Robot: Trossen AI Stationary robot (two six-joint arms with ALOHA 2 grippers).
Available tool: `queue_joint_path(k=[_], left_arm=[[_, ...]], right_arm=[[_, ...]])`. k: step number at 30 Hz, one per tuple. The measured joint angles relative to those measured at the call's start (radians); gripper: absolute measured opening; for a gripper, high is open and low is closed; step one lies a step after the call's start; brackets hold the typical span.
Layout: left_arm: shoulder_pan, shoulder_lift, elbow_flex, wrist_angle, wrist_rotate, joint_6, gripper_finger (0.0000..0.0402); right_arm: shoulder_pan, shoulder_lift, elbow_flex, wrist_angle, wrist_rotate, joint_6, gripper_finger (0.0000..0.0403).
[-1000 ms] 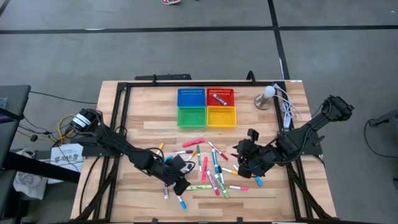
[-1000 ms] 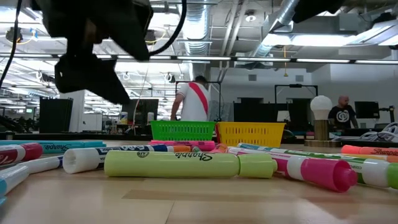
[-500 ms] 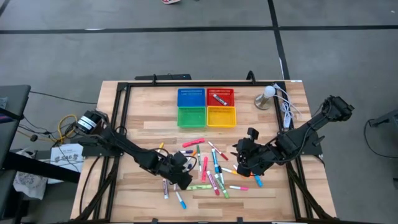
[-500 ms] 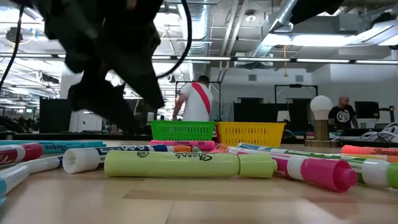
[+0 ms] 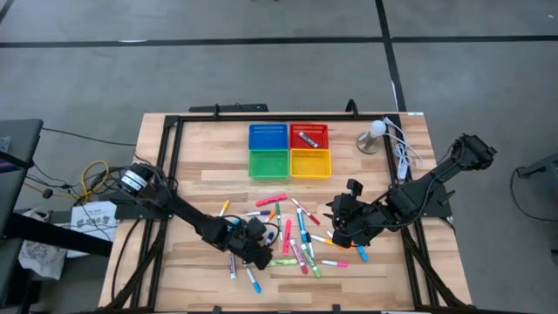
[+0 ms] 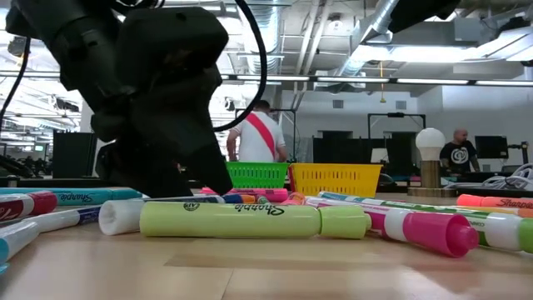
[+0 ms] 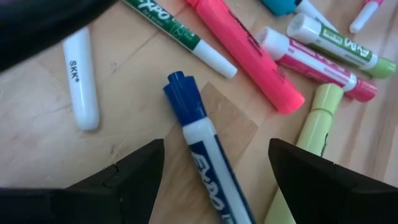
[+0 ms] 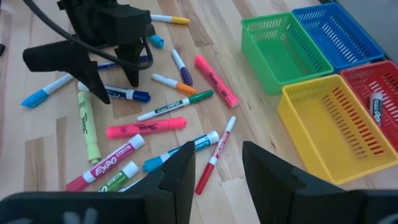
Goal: Pick & Place Markers
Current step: Put the blue thick dry erase marker into the red bin
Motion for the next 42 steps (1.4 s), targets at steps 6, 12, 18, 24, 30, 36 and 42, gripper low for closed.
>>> queue_joint_path(k=[6,12,18,24,30,36,42], left_arm=[[-0.01,0.002,0.0,0.0,-0.023,0.007,0.0289],[-0.008,0.003,-0.001,-0.006,-0.02,0.024,0.0289],[-0.007,0.003,-0.001,-0.015,-0.017,0.041,0.0289],[-0.008,0.004,-0.001,-0.041,-0.023,0.041,0.0274],[-0.007,0.004,-0.002,-0.051,-0.017,0.041,0.023],[-0.006,0.004,-0.003,-0.054,-0.018,0.041,0.018],[-0.006,0.004,-0.004,-0.055,-0.02,0.04,0.0141]], right_arm=[[0.0,0.0,0.0,0.0,0.0,0.0,0.0123],[0.0,0.0,0.0,-0.001,0.0,-0.002,0.0123],[0.0,0.0,0.0,0.0,0.0,-0.018,0.0123],[0.0,0.0,0.0,0.0,0.0,-0.018,0.0123],[0.0,0.0,0.0,-0.001,-0.001,-0.018,0.0123],[0.0,0.0,0.0,0.0,-0.002,-0.018,0.0123],[0.0,0.0,0.0,0.0,-0.003,-0.018,0.0123]])
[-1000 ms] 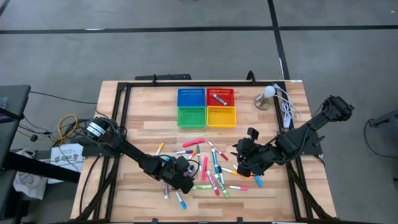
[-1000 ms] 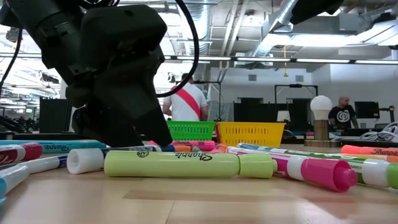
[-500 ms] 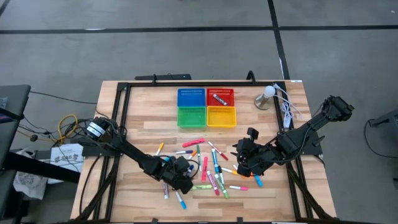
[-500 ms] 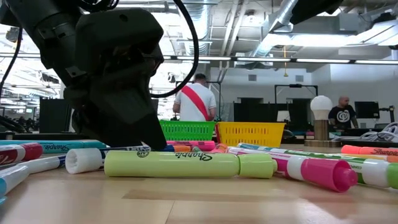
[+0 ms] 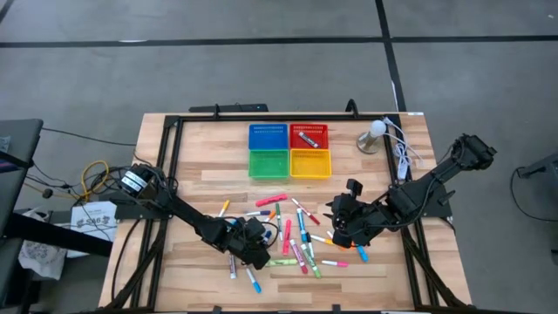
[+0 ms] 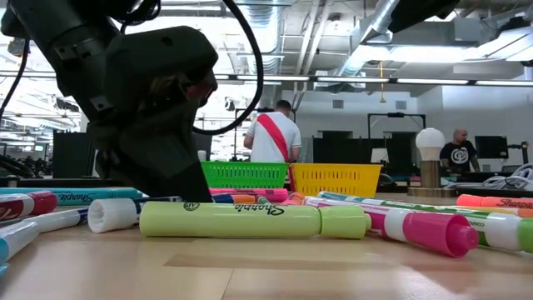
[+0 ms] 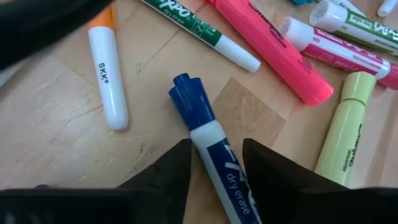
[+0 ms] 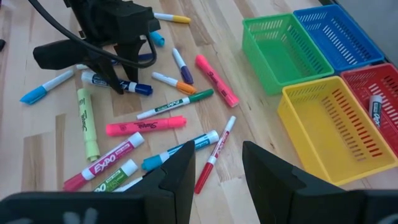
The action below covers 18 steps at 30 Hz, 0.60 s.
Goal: Pick & Place Markers
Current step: Put the blue thick dry erase marker into the red bin
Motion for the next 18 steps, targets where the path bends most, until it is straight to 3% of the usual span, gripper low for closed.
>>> queue_joint_path(k=[18], left_arm=[[-0.004,0.0,0.001,0.043,0.05,-0.032,0.0075]], right_arm=[[0.0,0.0,0.0,0.0,-0.001,0.0,0.0123]])
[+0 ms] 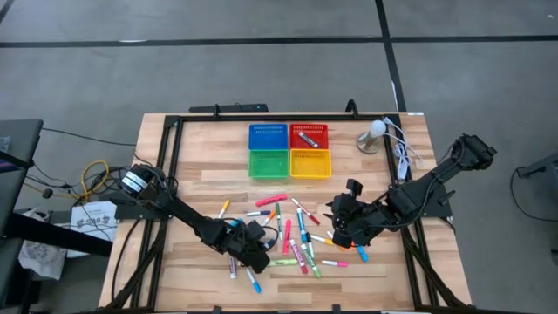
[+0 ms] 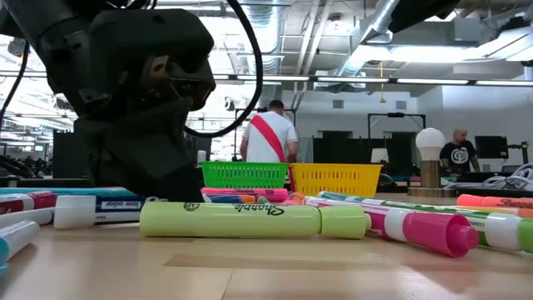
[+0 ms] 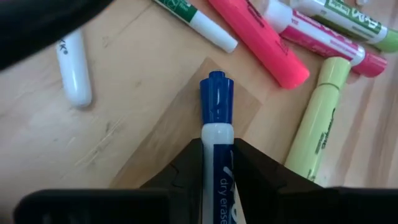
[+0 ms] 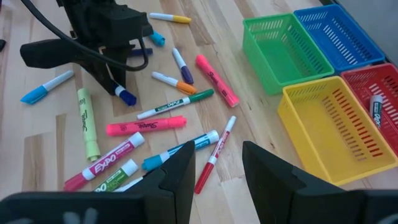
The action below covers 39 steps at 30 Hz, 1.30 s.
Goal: Pick & Place Markers
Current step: Put the blue thick dry erase marker into the red bin
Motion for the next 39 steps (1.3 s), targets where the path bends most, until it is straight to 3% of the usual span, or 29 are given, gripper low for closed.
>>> queue_joint_path(k=[11,20,25,32,36,39], left_arm=[[0.002,-0.05,-0.002,0.015,-0.025,0.006,0.0077],[0.025,-0.225,-0.001,0.019,-0.188,0.083,0.0078],[0.038,-0.347,0.0,0.061,-0.297,0.179,0.0078],[0.043,-0.445,0.001,0.363,-0.424,0.467,0.0078],[0.049,-0.446,0.001,0.639,-0.43,0.682,0.0078],[0.06,-0.446,0.001,0.737,-0.43,0.763,0.0078]], right_arm=[[0.0,0.0,0.0,0.001,0.0,0.0,0.0123],[0.0,0.0,-0.001,0.019,0.0,0.001,0.0123],[0.0,0.0,-0.001,0.116,0.0,0.009,0.0123],[-0.016,0.0,-0.001,0.355,-0.028,-0.033,0.0123],[-0.056,0.0,-0.001,0.507,-0.146,-0.089,0.0123],[-0.092,0.0,-0.001,0.607,-0.243,-0.128,0.0123]])
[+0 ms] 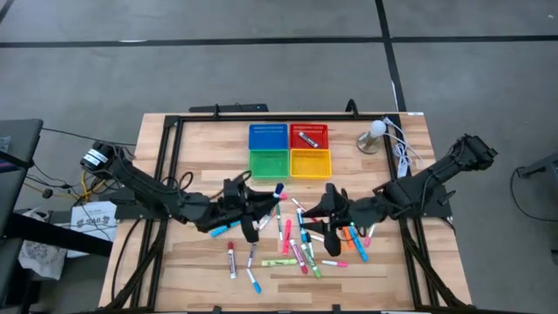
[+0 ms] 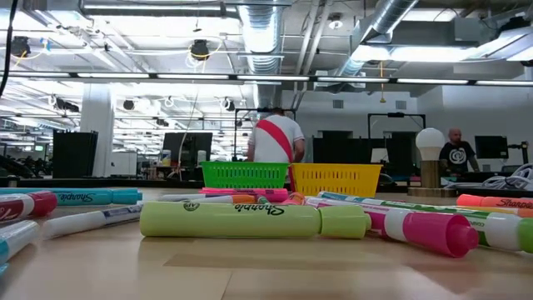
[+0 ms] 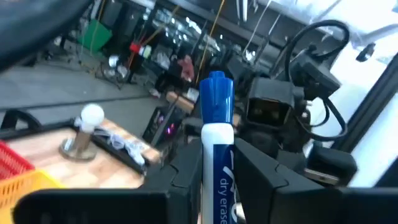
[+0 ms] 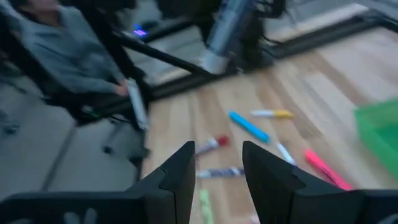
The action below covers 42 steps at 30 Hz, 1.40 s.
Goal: Pick & Place Markers
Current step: Put the blue thick dry erase marker into the red bin
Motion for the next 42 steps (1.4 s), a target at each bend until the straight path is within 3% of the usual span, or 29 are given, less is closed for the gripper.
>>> queue_joint_path(k=[5,17,23,32,42], left_arm=[[0.02,0.002,0.0,0.054,0.026,0.003,0.0078],[0.06,0.092,0.0,0.228,0.122,-0.002,0.0078],[0.085,0.132,0.0,0.32,0.14,-0.009,0.0078],[0.125,0.138,0.0,0.33,0.168,-0.036,0.0078],[0.148,0.138,0.0,0.334,0.19,-0.052,0.0078]], right_arm=[[-0.045,0.0,0.0,0.062,-0.05,-0.02,0.0137],[-0.149,0.0,0.001,0.154,-0.208,-0.011,0.0248],[-0.185,0.0,0.001,0.187,-0.256,-0.011,0.0249],[-0.218,0.001,0.001,0.214,-0.259,-0.012,0.0248],[-0.256,0.105,0.014,0.269,-0.28,-0.011,0.0248]])
